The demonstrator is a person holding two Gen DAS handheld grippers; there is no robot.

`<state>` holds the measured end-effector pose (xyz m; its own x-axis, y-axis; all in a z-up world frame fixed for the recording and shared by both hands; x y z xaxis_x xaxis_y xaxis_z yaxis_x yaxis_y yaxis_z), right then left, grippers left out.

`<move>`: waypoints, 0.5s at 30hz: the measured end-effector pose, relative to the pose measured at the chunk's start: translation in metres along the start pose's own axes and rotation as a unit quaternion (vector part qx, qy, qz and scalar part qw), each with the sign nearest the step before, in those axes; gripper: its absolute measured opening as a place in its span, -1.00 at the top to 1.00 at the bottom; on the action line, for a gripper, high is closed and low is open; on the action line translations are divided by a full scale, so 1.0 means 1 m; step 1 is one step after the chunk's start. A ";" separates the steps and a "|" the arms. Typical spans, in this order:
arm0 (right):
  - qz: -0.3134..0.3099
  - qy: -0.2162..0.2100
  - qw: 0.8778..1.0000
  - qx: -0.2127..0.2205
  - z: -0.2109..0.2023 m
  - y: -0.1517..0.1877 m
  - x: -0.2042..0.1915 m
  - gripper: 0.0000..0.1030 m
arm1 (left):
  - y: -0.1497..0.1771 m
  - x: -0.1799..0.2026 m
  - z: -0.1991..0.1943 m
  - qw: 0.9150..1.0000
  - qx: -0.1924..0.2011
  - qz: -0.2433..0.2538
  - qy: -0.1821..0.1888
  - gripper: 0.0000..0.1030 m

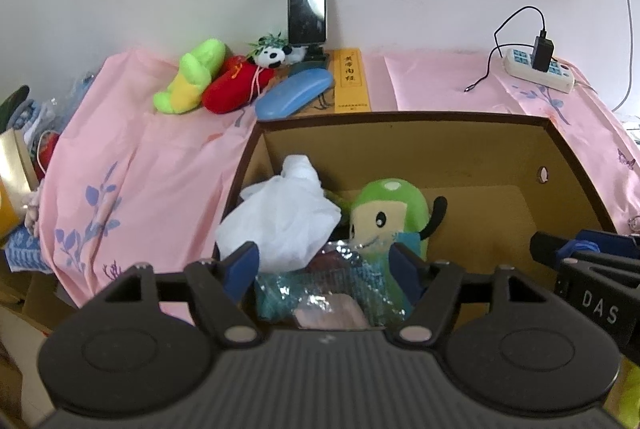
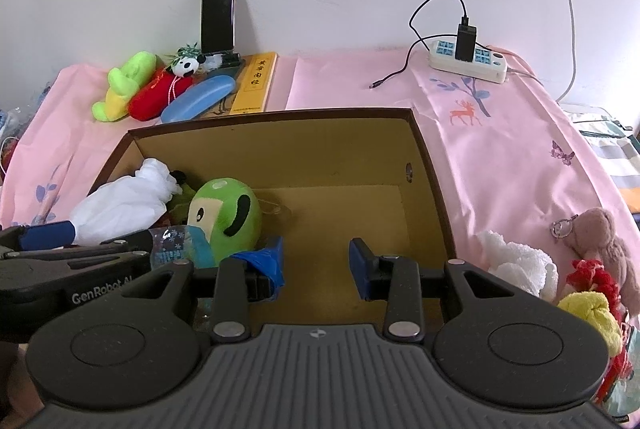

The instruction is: Organize soft objects

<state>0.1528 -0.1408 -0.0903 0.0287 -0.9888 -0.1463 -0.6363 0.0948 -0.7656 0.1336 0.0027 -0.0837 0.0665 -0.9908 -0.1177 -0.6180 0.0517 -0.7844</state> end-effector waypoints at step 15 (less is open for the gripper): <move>-0.011 0.013 1.000 -0.013 0.022 -0.003 -0.002 0.62 | -0.006 0.006 0.026 0.999 -0.004 -0.005 0.038 -0.43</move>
Point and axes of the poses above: each gripper's, at about its wrist camera, not at the fingertips, and z roughly the way its jaws point, x to its right, y to its underside, the point moved 9 cm from there along z, roughly the way its jaws point, and after that the axes turned 10 degrees about x, right-handed, at the moved point
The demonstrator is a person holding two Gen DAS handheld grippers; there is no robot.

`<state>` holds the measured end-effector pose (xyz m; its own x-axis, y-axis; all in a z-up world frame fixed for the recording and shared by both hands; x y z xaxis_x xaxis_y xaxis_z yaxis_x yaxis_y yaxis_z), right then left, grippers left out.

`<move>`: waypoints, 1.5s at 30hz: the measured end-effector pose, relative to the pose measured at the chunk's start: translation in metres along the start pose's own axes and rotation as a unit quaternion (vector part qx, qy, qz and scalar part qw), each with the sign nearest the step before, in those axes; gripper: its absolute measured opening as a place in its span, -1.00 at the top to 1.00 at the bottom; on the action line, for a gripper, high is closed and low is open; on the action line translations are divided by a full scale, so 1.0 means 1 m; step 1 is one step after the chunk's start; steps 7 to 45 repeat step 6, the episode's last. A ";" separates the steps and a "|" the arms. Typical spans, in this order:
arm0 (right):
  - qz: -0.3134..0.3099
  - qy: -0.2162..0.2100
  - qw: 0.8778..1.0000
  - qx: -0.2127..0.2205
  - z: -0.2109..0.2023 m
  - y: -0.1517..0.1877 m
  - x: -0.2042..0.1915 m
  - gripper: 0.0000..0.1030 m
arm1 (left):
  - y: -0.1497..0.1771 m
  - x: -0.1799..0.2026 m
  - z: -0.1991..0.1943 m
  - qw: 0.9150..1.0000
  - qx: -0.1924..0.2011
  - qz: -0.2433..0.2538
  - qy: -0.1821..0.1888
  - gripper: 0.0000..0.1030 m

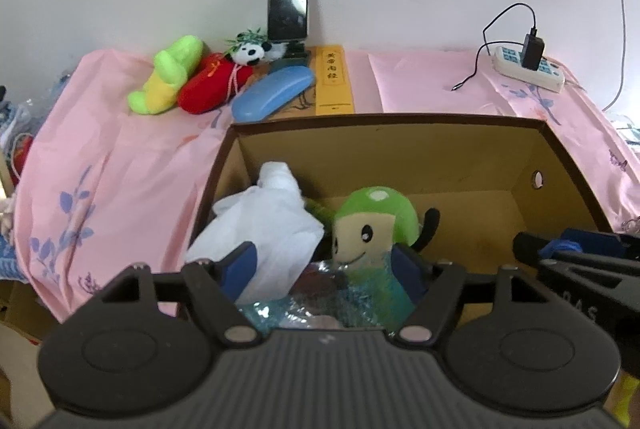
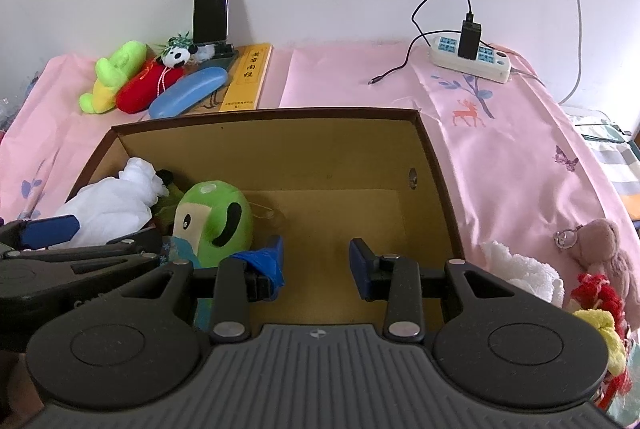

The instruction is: Organize soft objects

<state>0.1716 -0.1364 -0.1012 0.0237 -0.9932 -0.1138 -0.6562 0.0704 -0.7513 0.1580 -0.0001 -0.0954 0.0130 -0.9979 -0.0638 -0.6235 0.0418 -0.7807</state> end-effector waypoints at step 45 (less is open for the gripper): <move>-0.001 -0.003 1.000 -0.002 0.007 -0.002 -0.002 0.62 | -0.004 -0.003 0.007 1.000 0.008 -0.019 0.006 -0.42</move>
Point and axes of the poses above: each gripper's, at about its wrist camera, not at the fingertips, and z roughly the way its jaws point, x to its right, y to its underside, the point moved 9 cm from there along z, roughly the way its jaws point, and after that the axes turned 10 degrees about x, right-handed, at the moved point
